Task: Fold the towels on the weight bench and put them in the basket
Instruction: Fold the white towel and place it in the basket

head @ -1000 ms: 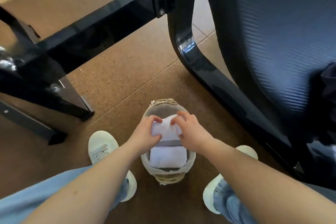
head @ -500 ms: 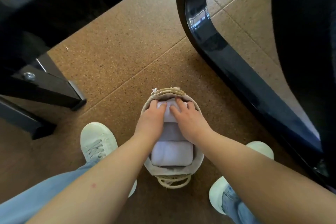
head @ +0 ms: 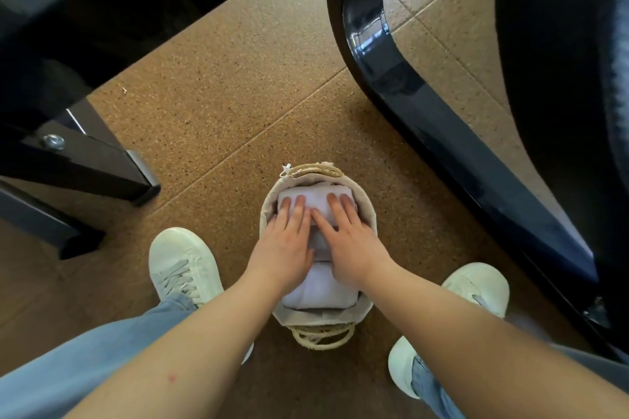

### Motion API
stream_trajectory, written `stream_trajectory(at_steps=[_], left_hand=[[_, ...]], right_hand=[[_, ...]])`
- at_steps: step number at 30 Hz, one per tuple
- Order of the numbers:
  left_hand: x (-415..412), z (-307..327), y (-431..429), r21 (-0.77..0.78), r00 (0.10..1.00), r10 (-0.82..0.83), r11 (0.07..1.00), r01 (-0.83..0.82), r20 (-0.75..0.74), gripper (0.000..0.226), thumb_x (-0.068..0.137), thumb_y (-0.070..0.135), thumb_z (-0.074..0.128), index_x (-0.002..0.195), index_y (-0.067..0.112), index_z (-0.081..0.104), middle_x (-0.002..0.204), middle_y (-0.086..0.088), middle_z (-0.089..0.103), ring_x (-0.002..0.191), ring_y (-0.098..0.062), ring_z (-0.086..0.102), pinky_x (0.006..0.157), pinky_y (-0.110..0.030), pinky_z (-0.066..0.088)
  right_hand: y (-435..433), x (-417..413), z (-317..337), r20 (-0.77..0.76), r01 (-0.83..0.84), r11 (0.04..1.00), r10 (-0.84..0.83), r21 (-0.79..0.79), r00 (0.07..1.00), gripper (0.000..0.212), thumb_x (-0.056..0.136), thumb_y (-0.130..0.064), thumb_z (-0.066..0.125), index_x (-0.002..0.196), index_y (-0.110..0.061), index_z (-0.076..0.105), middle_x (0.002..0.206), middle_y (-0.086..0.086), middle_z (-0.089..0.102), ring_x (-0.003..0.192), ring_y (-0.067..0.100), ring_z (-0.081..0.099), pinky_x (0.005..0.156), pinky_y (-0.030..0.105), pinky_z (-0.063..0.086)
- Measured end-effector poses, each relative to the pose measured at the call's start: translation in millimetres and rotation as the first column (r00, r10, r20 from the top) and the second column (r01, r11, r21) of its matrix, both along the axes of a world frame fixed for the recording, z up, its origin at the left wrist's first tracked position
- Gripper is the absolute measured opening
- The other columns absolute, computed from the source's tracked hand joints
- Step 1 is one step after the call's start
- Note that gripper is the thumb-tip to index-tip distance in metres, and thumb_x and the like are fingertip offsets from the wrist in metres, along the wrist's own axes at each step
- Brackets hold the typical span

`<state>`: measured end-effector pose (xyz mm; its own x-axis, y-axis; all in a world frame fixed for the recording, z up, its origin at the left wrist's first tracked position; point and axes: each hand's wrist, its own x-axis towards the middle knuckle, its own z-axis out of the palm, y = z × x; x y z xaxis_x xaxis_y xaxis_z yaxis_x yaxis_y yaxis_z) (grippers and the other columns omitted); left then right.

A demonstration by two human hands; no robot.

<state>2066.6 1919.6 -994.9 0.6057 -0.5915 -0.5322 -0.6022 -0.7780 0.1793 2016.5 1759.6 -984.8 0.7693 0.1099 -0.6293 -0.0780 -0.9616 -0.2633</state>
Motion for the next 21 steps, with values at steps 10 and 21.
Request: stream_trajectory(at_steps=[10,21], left_hand=[[19,-10,-19,0.100,0.981,0.089,0.992,-0.072,-0.173,0.095,0.099,0.054,0.046,0.161,0.007,-0.009,0.164,-0.022,-0.026,0.155,-0.035,-0.018,0.126,-0.047,0.001],[-5,-15,-13,0.275,0.997,-0.063,0.959,0.071,-0.036,0.116,0.090,0.078,0.040,0.157,0.006,-0.021,0.155,-0.027,-0.039,0.147,-0.046,-0.031,0.125,-0.054,-0.007]], right_hand=[[5,26,-19,-0.176,0.179,0.984,-0.175,0.008,0.969,0.098,0.093,-0.047,0.061,0.158,-0.049,-0.013,0.164,0.012,-0.034,0.156,0.032,-0.022,0.127,0.050,0.015],[10,12,-23,-0.184,0.012,0.993,-0.034,-0.118,0.982,0.125,0.087,-0.056,0.070,0.155,-0.034,-0.033,0.154,0.016,-0.050,0.148,0.038,-0.036,0.126,0.051,0.018]])
